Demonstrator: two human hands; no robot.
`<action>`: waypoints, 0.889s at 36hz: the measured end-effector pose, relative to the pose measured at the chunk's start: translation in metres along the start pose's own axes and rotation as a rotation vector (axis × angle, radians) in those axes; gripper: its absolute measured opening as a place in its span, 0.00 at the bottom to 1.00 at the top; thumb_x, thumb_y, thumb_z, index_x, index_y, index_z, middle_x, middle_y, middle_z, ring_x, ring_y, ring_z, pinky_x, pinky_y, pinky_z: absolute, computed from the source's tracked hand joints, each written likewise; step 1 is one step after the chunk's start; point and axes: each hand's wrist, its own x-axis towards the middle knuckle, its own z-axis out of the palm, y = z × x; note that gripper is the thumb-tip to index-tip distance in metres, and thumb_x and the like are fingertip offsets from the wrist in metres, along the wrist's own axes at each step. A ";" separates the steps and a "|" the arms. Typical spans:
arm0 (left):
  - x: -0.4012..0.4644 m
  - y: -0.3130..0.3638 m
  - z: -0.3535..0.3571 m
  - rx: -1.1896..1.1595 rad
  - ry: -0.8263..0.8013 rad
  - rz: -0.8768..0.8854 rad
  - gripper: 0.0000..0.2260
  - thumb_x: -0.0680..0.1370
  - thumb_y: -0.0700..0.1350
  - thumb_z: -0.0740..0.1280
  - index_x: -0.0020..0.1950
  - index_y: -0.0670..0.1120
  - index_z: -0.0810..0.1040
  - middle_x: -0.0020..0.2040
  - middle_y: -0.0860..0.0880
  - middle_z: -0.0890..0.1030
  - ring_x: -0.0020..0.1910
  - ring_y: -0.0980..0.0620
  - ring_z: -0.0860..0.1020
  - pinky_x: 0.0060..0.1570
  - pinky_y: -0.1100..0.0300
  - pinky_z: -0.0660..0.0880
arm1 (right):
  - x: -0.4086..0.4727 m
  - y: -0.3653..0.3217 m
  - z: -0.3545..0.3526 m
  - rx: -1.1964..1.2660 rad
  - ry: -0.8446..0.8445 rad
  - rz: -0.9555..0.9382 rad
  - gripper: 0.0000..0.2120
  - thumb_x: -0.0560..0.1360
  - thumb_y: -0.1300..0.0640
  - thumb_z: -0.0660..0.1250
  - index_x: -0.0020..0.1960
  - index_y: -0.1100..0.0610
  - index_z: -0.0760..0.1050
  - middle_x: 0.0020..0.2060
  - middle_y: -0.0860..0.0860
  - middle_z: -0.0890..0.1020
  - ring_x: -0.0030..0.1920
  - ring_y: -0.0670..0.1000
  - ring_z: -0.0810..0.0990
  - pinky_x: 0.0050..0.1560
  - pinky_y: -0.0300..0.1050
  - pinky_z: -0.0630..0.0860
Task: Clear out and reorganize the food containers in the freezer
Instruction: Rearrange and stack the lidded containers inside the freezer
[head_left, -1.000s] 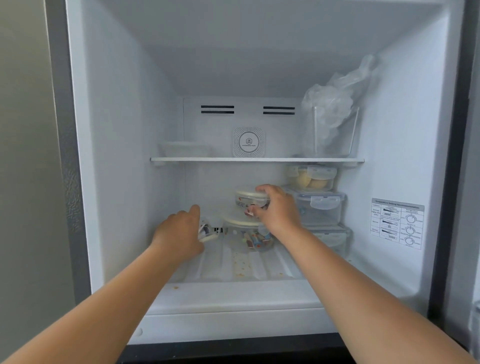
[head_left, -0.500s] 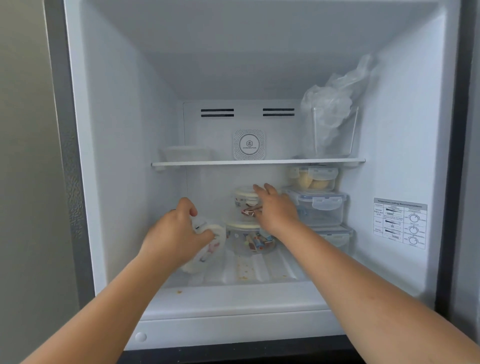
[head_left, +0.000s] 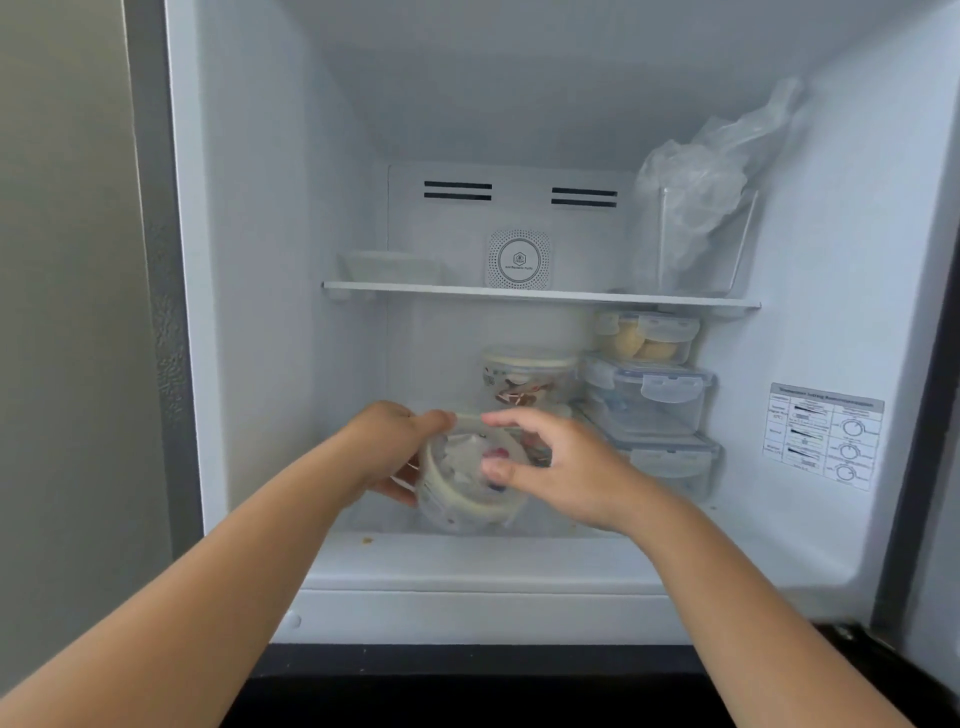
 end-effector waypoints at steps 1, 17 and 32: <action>0.000 -0.001 0.002 -0.020 -0.035 -0.027 0.17 0.76 0.53 0.65 0.49 0.38 0.78 0.37 0.42 0.81 0.32 0.46 0.79 0.31 0.55 0.81 | -0.004 0.001 0.001 0.018 -0.029 0.007 0.23 0.70 0.42 0.70 0.64 0.41 0.71 0.63 0.39 0.75 0.63 0.41 0.73 0.63 0.41 0.69; -0.005 -0.019 0.007 0.404 0.243 0.431 0.05 0.74 0.51 0.69 0.40 0.51 0.80 0.38 0.57 0.80 0.38 0.58 0.77 0.38 0.68 0.72 | -0.029 0.016 0.001 0.091 -0.101 -0.007 0.20 0.68 0.33 0.59 0.57 0.36 0.77 0.65 0.39 0.72 0.67 0.32 0.64 0.71 0.44 0.60; -0.043 -0.038 0.009 0.395 -0.039 0.721 0.18 0.70 0.64 0.64 0.51 0.53 0.80 0.56 0.61 0.80 0.57 0.68 0.75 0.58 0.72 0.69 | -0.042 0.030 0.005 0.086 -0.053 -0.099 0.22 0.67 0.33 0.62 0.60 0.36 0.74 0.61 0.34 0.71 0.67 0.33 0.63 0.62 0.25 0.58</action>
